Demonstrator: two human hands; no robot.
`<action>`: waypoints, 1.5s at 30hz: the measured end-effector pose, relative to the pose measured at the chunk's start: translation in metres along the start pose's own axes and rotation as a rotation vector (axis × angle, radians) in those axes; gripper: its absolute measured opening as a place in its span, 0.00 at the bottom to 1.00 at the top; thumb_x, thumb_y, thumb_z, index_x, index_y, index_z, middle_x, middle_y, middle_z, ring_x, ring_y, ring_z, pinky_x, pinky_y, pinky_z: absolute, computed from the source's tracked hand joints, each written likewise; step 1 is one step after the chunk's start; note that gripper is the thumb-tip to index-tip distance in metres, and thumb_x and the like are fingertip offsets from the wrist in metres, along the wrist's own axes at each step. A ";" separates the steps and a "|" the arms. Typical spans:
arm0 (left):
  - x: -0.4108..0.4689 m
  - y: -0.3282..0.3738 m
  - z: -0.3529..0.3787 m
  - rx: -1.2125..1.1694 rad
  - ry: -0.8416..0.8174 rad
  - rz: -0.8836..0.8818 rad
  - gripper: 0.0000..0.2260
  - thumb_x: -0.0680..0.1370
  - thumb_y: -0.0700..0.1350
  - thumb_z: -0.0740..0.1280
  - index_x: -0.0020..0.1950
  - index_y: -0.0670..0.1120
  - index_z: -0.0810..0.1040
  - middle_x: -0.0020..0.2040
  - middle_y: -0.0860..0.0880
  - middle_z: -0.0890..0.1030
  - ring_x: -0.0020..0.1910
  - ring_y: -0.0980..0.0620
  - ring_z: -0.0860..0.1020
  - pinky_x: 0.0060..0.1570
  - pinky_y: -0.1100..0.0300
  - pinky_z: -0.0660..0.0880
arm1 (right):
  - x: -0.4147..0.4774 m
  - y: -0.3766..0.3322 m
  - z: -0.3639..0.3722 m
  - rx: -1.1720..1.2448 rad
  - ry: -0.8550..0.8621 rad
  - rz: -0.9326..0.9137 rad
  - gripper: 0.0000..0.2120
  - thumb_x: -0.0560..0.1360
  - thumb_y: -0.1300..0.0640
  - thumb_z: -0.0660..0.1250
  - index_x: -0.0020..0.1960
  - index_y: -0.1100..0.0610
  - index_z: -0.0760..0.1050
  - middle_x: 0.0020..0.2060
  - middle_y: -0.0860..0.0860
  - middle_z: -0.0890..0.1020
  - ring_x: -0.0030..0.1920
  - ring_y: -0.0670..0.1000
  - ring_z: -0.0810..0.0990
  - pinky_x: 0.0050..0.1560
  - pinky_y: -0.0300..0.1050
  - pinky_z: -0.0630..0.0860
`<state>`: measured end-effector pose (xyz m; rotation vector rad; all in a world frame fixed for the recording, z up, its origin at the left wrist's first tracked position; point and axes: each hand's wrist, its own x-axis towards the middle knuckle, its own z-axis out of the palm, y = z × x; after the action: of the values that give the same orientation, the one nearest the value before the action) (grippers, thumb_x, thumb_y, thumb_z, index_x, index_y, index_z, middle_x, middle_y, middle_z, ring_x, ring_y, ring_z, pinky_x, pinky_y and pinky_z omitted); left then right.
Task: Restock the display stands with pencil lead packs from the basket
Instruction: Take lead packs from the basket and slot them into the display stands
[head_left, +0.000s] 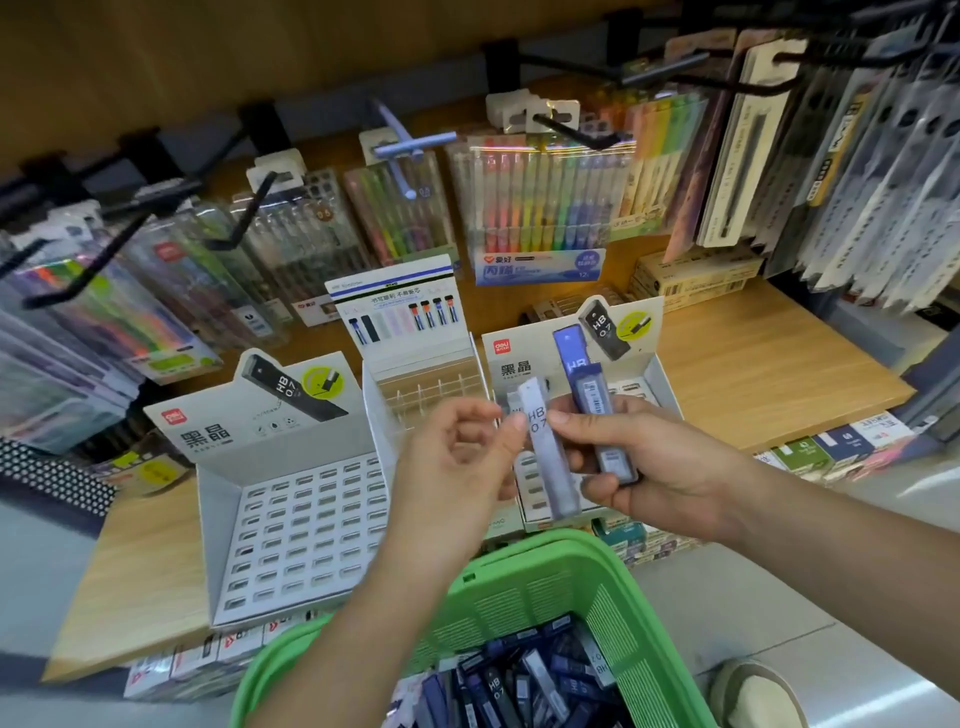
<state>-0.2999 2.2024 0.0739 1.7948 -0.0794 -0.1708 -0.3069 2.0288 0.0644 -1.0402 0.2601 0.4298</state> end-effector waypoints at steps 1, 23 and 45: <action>0.003 0.003 -0.007 -0.101 -0.045 -0.059 0.13 0.67 0.55 0.71 0.50 0.55 0.81 0.43 0.51 0.82 0.36 0.54 0.81 0.37 0.59 0.79 | 0.000 0.000 0.004 -0.015 -0.046 0.019 0.08 0.62 0.58 0.76 0.41 0.55 0.82 0.33 0.52 0.80 0.29 0.45 0.74 0.20 0.33 0.65; 0.079 -0.073 -0.151 0.317 0.257 0.039 0.11 0.71 0.37 0.74 0.37 0.53 0.80 0.36 0.50 0.83 0.39 0.50 0.82 0.47 0.47 0.81 | 0.034 0.039 0.058 -0.168 0.006 0.158 0.06 0.76 0.60 0.69 0.52 0.56 0.75 0.34 0.54 0.79 0.33 0.50 0.79 0.28 0.41 0.75; 0.072 -0.064 -0.148 0.966 0.196 0.435 0.06 0.76 0.41 0.69 0.51 0.45 0.84 0.47 0.47 0.84 0.47 0.47 0.80 0.49 0.62 0.71 | 0.029 0.047 0.060 -0.107 -0.100 0.161 0.18 0.67 0.57 0.73 0.56 0.58 0.77 0.39 0.54 0.82 0.35 0.51 0.81 0.28 0.40 0.75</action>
<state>-0.2075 2.3490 0.0389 2.6814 -0.4714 0.4307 -0.3028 2.1077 0.0454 -1.1028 0.2342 0.6455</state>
